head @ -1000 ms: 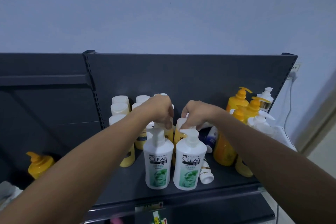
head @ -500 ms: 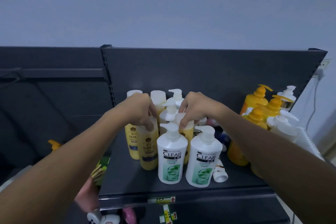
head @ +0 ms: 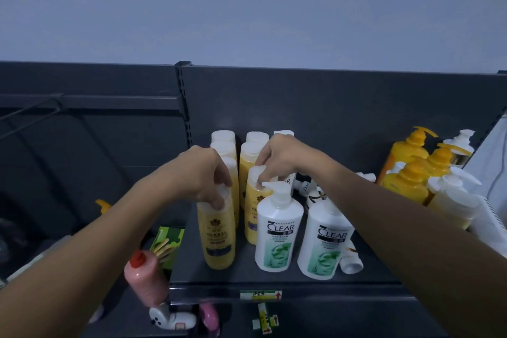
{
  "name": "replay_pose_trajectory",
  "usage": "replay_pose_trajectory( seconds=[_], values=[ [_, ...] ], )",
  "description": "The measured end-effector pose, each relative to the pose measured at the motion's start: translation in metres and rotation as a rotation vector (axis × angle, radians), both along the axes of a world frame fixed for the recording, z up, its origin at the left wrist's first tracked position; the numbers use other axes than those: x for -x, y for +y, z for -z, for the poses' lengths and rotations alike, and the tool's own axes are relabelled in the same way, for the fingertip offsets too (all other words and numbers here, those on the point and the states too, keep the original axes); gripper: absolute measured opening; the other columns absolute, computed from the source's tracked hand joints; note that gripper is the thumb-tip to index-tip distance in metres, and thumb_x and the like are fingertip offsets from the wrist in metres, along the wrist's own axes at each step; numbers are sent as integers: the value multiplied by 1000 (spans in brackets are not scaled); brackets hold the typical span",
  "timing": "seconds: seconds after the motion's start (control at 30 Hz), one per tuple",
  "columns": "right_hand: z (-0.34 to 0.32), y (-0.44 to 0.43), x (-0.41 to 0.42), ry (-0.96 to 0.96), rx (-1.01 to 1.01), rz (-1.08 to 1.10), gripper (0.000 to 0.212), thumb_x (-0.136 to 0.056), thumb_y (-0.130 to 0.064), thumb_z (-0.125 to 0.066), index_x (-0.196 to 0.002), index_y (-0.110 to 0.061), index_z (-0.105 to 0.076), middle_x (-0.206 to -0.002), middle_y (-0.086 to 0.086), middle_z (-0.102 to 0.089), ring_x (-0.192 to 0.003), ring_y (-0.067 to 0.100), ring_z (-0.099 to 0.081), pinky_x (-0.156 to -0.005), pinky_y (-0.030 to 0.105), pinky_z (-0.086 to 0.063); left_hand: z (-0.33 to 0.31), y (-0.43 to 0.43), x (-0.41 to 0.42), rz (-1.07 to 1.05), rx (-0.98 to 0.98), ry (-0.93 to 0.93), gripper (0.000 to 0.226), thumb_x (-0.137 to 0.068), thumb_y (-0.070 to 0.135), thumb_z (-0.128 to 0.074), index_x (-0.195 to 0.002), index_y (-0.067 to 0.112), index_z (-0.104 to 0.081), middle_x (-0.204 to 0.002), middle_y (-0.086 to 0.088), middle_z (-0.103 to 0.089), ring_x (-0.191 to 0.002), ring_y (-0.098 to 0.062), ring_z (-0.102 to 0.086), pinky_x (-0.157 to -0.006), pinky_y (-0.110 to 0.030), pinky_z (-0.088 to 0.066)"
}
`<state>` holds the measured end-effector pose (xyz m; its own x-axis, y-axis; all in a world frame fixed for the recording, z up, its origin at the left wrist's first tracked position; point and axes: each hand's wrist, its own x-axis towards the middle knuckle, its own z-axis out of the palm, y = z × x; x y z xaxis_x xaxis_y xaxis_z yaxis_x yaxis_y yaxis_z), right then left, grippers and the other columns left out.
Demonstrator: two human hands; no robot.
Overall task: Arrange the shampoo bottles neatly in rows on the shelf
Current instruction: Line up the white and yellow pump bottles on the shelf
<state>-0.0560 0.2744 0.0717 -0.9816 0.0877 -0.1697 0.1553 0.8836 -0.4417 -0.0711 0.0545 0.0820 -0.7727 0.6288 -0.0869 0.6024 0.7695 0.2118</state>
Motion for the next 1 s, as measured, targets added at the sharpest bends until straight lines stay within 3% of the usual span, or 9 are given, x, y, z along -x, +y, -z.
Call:
replay_pose_trajectory(
  seconds=[0.2,0.33,0.4,0.5,0.6,0.77,0.83,0.9,1.0],
  values=[
    [-2,-7,1,-26,56,-9,47,-63,-27,-98,-106,-20,-80,-105,0,-74,-87,21,-77,-72,30,-66,9,2,-2,-10,-12,-11,44,-74,29,-86,-114,36,-71,-108,10,-64,-100,-15,-63,-76,-28,-54],
    [-9,3,-10,-26,171,2,39,-78,-32,-89,-113,-21,-78,-108,0,-74,-96,19,-75,-85,31,-63,3,7,-2,16,69,0,45,-76,41,-83,-117,38,-67,-111,14,-64,-101,-14,-63,-86,-34,-58],
    [-18,15,-22,31,155,14,35,-81,-42,-84,-112,-26,-78,-111,-3,-73,-98,18,-73,-92,35,-60,-6,13,1,16,10,44,39,-77,51,-80,-112,39,-69,-103,18,-67,-97,-9,-66,-86,-37,-59],
    [-32,35,-47,47,63,8,31,-83,-50,-79,-106,-29,-79,-110,-5,-76,-101,18,-71,-95,38,-59,-19,33,10,3,-185,175,22,-83,47,-74,-100,34,-74,-91,17,-70,-89,-7,-68,-81,-36,-60],
    [-37,56,-71,-45,-88,-23,30,-86,-52,-76,-106,-29,-79,-106,-11,-76,-98,12,-70,-91,33,-58,-23,61,22,40,-308,202,17,-87,40,-71,-99,29,-74,-90,15,-72,-87,-8,-69,-82,-36,-61],
    [-30,83,-109,-182,-207,-56,45,-77,-59,-81,-111,-30,-75,-109,-11,-73,-100,11,-68,-91,37,-58,-19,109,38,144,-232,168,28,-88,43,-72,-110,26,-76,-93,15,-69,-89,-10,-67,-83,-35,-59],
    [-20,87,-117,-152,-197,-83,40,-75,-51,-86,-106,-28,-75,-100,-10,-73,-91,9,-68,-85,38,-59,-12,125,43,169,-157,159,44,-82,49,-77,-119,25,-74,-101,11,-71,-91,-12,-67,-83,-37,-60],
    [-10,88,-120,-63,-208,-83,34,-75,-41,-88,-101,-24,-75,-83,-11,-66,-77,5,-62,-70,29,-55,-3,138,46,160,-62,189,58,-75,53,-81,-125,25,-71,-104,6,-72,-91,-17,-68,-80,-39,-60],
    [-4,88,-122,23,-215,-81,27,-76,-36,-88,-96,-21,-76,-69,-12,-57,-67,3,-55,-59,20,-40,6,152,49,111,25,253,51,-75,43,-84,-116,15,-73,-101,-4,-73,-87,-25,-69,-76,-41,-61]
  ],
)
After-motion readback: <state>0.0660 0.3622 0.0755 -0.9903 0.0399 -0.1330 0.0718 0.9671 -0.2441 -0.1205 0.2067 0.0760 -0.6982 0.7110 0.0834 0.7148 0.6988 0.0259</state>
